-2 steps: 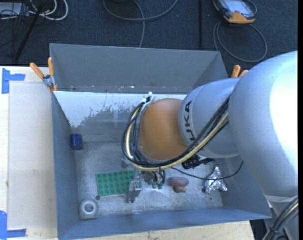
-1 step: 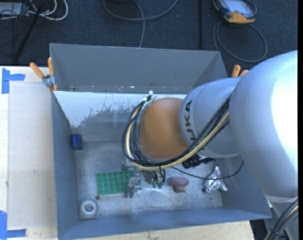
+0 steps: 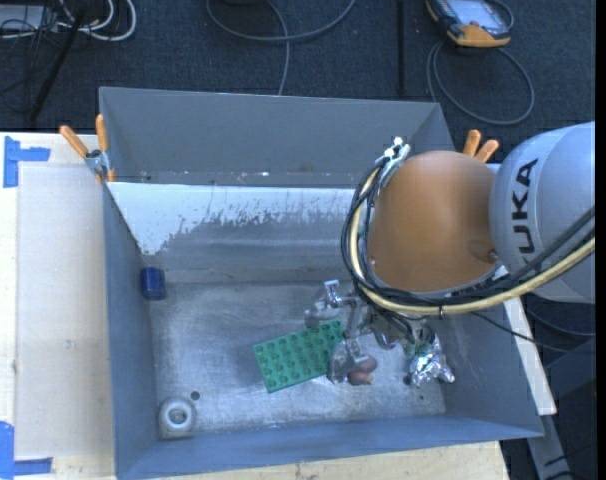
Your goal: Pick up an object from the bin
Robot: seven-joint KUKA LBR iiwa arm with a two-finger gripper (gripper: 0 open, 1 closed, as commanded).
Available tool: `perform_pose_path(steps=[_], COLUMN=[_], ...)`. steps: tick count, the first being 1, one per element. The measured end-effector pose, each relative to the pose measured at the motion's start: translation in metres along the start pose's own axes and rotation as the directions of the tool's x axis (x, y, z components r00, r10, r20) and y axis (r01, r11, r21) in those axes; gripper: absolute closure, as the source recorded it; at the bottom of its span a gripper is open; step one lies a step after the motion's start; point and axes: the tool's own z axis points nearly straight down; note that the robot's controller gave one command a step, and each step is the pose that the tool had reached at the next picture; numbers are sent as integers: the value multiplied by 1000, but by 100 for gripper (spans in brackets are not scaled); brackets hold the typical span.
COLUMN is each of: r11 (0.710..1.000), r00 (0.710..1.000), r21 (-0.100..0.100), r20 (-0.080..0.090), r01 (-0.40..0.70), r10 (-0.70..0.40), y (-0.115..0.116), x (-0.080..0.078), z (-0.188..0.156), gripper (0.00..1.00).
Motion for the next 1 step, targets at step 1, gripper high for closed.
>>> perform_pose_path(steps=[1], r11=[1000], r00=[1000], r21=[-2], r20=[-6], r01=[-2], r10=[2], y=[1], x=[1], z=[4], gripper=[100])
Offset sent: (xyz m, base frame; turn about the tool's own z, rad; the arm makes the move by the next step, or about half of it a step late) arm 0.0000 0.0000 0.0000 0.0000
